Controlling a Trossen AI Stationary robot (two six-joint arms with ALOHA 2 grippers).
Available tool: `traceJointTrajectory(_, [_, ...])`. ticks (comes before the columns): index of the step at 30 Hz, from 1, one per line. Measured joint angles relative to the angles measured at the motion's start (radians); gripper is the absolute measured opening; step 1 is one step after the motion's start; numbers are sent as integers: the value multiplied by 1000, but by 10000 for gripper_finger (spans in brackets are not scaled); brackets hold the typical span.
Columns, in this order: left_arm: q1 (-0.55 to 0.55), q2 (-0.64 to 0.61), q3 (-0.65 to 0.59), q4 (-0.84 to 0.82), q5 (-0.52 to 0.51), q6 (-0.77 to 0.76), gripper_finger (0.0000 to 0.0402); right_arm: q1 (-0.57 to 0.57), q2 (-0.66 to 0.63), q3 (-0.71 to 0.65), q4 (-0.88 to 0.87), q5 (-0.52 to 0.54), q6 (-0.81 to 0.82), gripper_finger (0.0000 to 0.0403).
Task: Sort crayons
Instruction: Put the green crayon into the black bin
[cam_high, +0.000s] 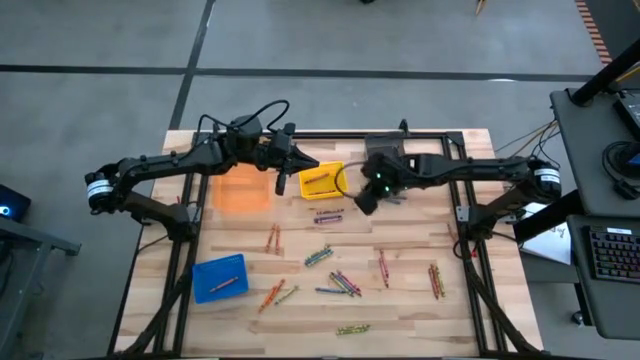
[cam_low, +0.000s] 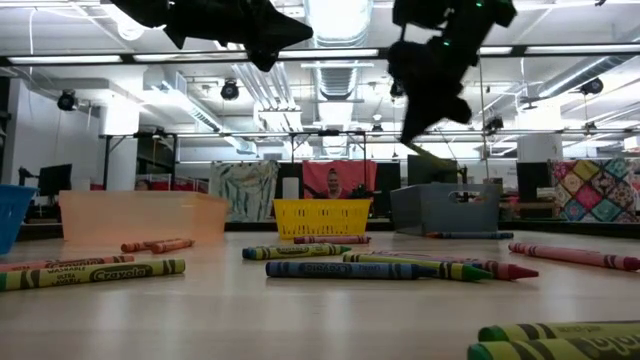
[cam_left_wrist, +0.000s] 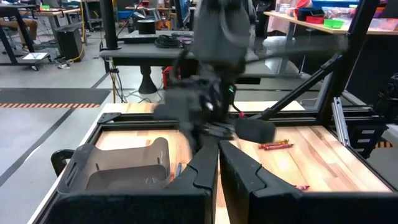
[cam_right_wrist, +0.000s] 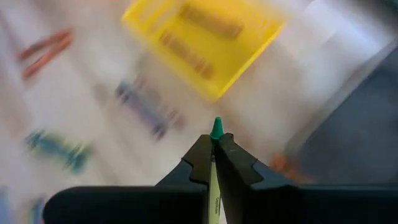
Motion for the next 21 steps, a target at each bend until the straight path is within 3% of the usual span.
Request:
traceJointTrajectory(6, [-3,0,0,5,0,-8,0,-119,61,107,-2,194,-116,9])
traceJointTrajectory(16, [-3,-5,0,1,0,-12,0,-448,199,102,-37,178,-44,9])
traceJointTrajectory(21, [-3,-6,0,1,0,-12,0,-501,269,93,-30,131,-44,9])
